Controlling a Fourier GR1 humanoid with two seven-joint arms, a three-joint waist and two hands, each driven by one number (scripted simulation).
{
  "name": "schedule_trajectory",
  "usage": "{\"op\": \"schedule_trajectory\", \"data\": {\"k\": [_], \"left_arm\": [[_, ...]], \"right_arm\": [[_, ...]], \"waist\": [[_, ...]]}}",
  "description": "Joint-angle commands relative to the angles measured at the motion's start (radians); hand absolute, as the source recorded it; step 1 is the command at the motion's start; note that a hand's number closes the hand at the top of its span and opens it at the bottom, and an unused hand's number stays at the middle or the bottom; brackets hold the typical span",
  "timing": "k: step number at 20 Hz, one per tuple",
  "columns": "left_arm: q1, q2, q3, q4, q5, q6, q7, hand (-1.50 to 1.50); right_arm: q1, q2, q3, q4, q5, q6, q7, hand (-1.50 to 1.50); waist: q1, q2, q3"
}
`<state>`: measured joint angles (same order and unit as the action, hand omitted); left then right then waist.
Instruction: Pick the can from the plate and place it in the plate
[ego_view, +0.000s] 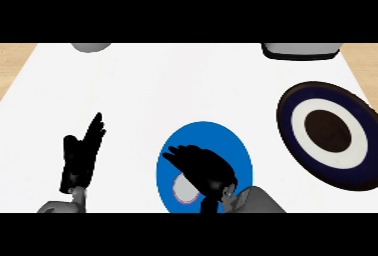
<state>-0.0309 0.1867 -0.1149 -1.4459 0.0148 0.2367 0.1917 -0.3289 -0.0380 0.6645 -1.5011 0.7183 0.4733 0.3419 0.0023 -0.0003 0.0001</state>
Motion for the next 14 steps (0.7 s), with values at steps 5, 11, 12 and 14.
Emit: {"op": "schedule_trajectory", "data": {"k": [5,11,12,14], "left_arm": [[0.064,-0.038,-0.01,-0.056,-0.04,-0.009,-0.006,0.0],[-0.047,-0.053,0.022,0.031,-0.053,-0.021,0.016,0.0],[0.01,-0.01,0.042,-0.092,-0.043,-0.043,0.076,0.0],[0.015,0.004,0.069,-0.016,-0.018,-0.072,0.018,0.0]], "right_arm": [[0.012,-0.003,0.021,0.049,0.092,-0.032,-0.12,1.5],[0.011,-0.051,-0.003,0.132,0.161,-0.156,-0.276,1.5],[-0.06,0.037,-0.029,0.14,0.174,-0.11,-0.183,1.5],[0.033,-0.055,-0.008,0.088,0.226,-0.219,-0.24,1.5]], "waist": [[0.002,-0.001,0.0],[-0.004,0.001,0.0],[0.002,0.0,0.0],[-0.002,0.0,0.0]]}}
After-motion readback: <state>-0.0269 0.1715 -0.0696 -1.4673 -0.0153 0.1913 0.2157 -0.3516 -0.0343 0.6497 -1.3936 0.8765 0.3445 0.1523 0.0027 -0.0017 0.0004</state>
